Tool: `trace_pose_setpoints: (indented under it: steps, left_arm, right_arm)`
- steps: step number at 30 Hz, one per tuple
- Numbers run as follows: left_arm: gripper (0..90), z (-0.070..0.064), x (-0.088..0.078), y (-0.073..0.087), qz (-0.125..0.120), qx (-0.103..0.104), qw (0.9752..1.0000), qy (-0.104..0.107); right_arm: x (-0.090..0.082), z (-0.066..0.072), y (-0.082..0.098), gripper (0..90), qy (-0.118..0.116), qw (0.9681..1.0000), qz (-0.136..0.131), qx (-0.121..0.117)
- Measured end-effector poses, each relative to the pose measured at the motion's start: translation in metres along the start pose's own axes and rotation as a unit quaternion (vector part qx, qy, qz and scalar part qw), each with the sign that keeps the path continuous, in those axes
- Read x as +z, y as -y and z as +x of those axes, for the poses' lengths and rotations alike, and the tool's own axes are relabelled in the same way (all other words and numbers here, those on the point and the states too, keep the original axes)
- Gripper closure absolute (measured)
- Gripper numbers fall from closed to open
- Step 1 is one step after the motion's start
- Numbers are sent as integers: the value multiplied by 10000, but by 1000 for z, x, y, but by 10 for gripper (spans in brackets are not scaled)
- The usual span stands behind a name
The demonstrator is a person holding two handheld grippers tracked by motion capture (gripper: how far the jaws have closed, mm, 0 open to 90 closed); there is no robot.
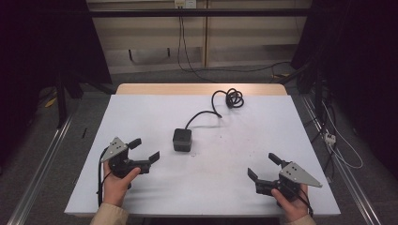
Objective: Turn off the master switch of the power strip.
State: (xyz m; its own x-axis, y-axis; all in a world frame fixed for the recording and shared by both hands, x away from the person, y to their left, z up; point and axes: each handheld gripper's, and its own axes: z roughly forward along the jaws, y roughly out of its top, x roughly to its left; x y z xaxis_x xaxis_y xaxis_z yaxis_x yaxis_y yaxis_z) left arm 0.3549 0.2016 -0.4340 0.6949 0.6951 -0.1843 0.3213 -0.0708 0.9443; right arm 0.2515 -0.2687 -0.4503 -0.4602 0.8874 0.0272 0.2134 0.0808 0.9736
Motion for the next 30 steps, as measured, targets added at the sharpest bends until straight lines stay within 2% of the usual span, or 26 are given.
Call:
trace_pose_setpoints:
  steps: [8, 17, 30]
  left_arm:
    - [36, -3, 11, -2, 99, 13, 9999, 47]
    - [66, -8, 25, -6, 170, 142, 9997, 132]
    - [196, -8, 33, -9, 184, 189, 9993, 247]
  right_arm:
    - [0, 0, 0, 54, -6, 10000, -3, -17]
    - [0, 0, 0, 54, 4, 10000, 5, -5]
    - [0, 0, 0, 56, -9, 10000, 6, -15]
